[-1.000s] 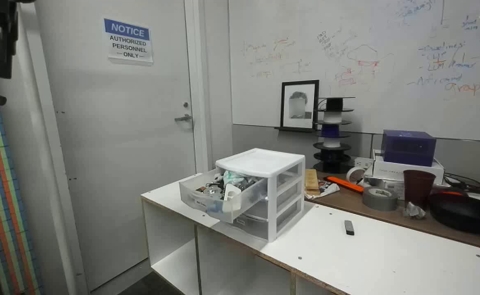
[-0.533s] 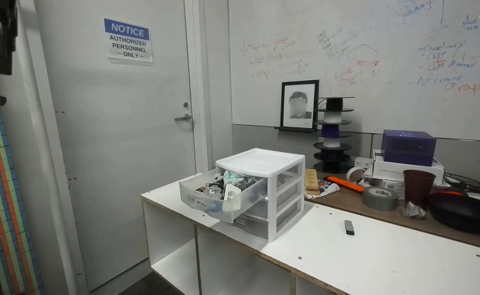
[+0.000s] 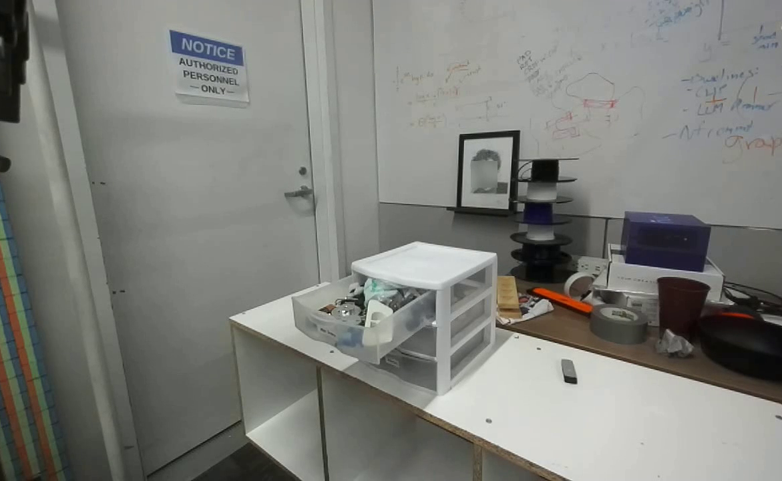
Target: Put the white object in the drawer and close the drawer
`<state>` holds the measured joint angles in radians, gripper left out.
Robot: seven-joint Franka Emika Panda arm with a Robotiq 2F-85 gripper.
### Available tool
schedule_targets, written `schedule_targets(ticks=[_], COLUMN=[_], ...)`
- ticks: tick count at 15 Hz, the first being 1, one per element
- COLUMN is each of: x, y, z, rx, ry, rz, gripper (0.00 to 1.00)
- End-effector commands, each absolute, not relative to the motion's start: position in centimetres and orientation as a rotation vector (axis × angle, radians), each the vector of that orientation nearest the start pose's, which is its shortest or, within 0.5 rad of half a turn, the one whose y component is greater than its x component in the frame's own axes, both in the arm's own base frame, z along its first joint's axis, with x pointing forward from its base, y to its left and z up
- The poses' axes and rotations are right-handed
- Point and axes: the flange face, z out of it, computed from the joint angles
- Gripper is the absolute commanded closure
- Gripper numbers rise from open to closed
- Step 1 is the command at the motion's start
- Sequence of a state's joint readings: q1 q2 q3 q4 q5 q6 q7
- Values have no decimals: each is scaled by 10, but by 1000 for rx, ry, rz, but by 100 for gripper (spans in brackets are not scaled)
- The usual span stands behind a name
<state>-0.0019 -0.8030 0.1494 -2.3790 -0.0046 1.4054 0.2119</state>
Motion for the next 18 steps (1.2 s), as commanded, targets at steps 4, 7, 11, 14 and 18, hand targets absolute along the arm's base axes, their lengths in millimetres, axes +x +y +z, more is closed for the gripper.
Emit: schedule_targets(ticks=[4, 7, 11, 14, 18], x=[295, 329, 377, 411, 457], y=[43, 12, -46, -87, -137], z=[580, 603, 637, 646, 634], rx=[-3316, -3391, -3377, -3304, -3264], ry=[34, -207, -459, -469, -344], rz=[319, 315, 221, 94, -30], gripper=[0, 0, 0, 0, 0])
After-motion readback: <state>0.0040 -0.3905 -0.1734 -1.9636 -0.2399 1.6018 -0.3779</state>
